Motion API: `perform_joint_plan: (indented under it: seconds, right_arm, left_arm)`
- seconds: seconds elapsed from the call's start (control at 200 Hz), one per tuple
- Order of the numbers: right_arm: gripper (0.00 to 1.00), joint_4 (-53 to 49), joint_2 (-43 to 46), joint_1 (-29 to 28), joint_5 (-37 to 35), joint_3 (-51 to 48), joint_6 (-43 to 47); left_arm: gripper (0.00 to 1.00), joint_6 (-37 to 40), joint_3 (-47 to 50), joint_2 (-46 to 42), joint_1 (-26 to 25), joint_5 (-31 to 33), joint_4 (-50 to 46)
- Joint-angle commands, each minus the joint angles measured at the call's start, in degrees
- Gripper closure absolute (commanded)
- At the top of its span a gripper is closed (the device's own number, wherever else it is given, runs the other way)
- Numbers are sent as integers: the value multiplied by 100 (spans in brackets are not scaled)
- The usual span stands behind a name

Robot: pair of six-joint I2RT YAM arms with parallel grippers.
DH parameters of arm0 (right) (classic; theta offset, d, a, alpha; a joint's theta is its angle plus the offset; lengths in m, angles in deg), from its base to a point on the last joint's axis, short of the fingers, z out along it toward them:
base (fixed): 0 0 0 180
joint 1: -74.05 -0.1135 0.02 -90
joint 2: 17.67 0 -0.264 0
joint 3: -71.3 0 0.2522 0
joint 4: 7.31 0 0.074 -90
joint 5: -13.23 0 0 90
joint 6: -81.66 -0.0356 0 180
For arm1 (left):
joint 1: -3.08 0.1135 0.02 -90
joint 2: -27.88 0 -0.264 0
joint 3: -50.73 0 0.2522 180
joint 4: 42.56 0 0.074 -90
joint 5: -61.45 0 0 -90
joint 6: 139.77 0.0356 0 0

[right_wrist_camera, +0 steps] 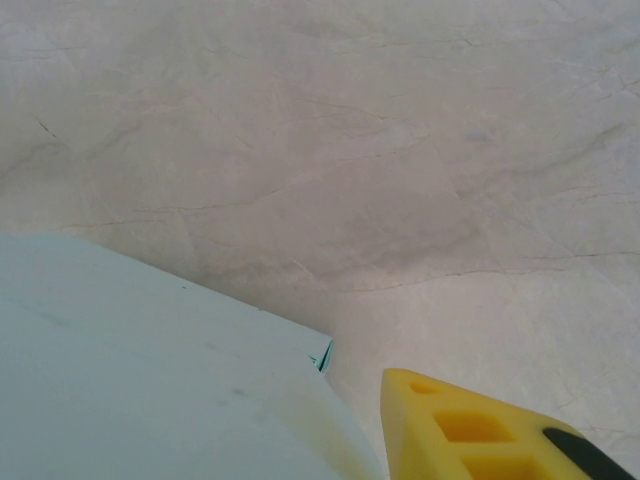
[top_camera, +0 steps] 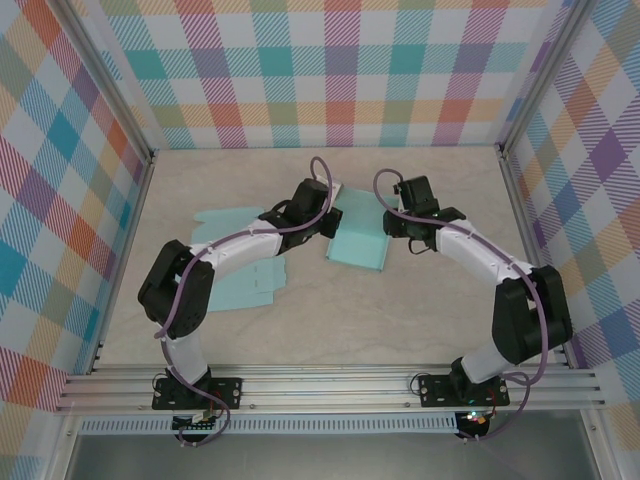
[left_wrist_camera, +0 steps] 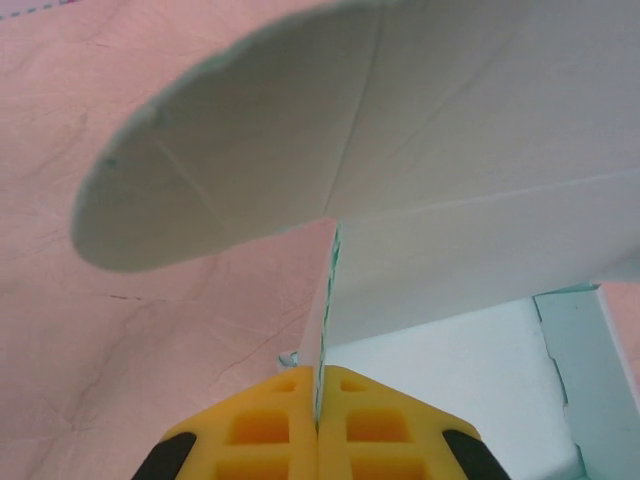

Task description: Fold the paper box

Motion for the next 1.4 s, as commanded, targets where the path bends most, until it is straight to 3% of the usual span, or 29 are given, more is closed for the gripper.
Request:
perform_joint_plan:
  seconds: [0.0,0.335,0.435,0.71,0.94,1.395]
  right_arm:
    - [63,236,-126,-33,114,154,-280]
    - [65,271,-385,-51,170,403,-529]
    - [68,304,-467,-108,141,449,-633]
    - [66,402,-676,-348,120,620,-1064]
    - [72,543,-754,-375,75,595,-1317]
    - [80,1323,-933,-614,-58,224,-1557]
  left_arm:
    - [100,-290,106,-252,-98,249,386]
    - [100,-464,214,-296,-323,937,408]
    - [100,-707,208,-262,-390,1212,431]
    - [100,-1565,132,-62,-534,1830,596]
    - [100,-1701,97,77,-574,1911,655]
    - [100,-2685,458,405,-604,1834,1071]
